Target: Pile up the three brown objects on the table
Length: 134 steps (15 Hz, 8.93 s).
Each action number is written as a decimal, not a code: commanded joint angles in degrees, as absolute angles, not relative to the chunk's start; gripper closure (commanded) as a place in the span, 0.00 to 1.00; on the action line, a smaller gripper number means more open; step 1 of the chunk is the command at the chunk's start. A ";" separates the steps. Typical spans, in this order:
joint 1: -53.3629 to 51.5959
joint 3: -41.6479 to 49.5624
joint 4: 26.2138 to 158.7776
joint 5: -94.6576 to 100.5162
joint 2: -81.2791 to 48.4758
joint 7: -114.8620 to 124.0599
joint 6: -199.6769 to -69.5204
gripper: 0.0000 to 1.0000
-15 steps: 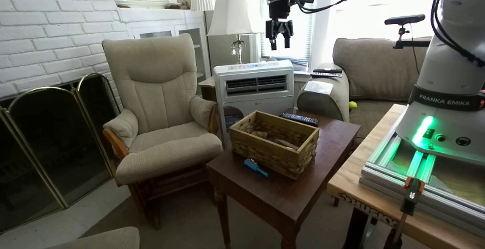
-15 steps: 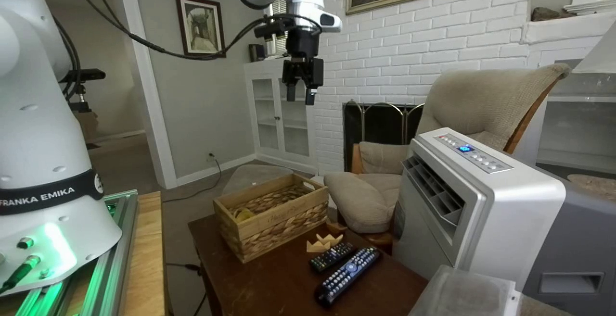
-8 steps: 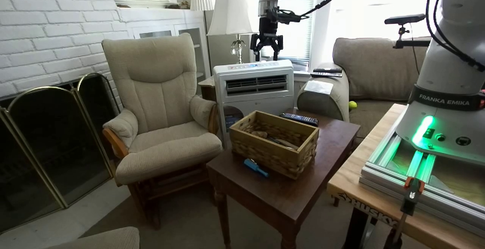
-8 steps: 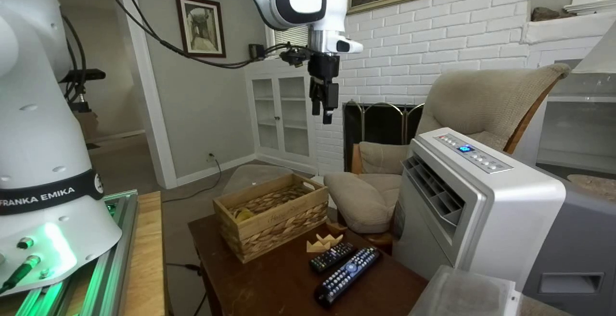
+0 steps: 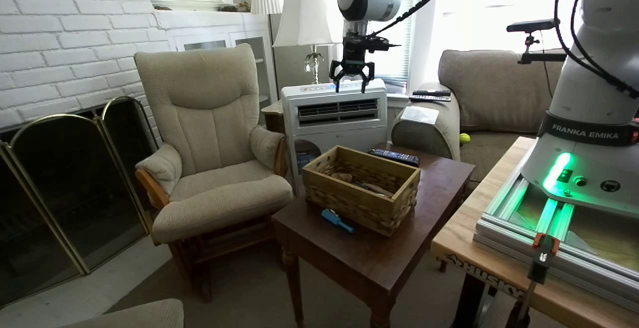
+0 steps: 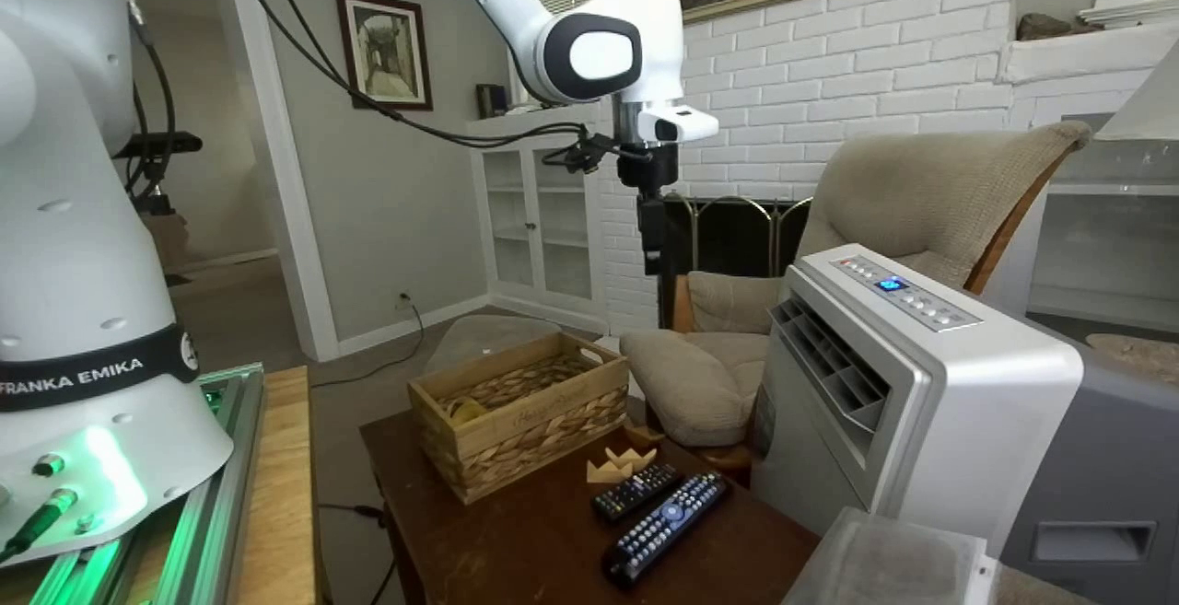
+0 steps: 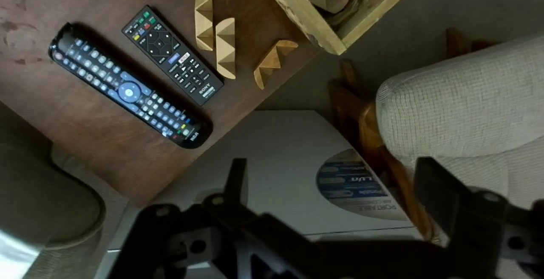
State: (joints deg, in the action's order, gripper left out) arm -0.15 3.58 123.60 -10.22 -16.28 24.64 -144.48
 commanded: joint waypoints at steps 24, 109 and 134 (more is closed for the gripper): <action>-8.04 10.44 107.34 -4.75 -43.41 64.91 -146.28 0.00; -5.68 9.56 113.18 -4.01 -45.59 32.04 -148.81 0.93; -1.53 4.22 119.70 -0.34 -44.38 1.75 -154.58 0.93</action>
State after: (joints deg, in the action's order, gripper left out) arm -3.19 5.96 118.34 -1.36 -45.58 3.34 -154.09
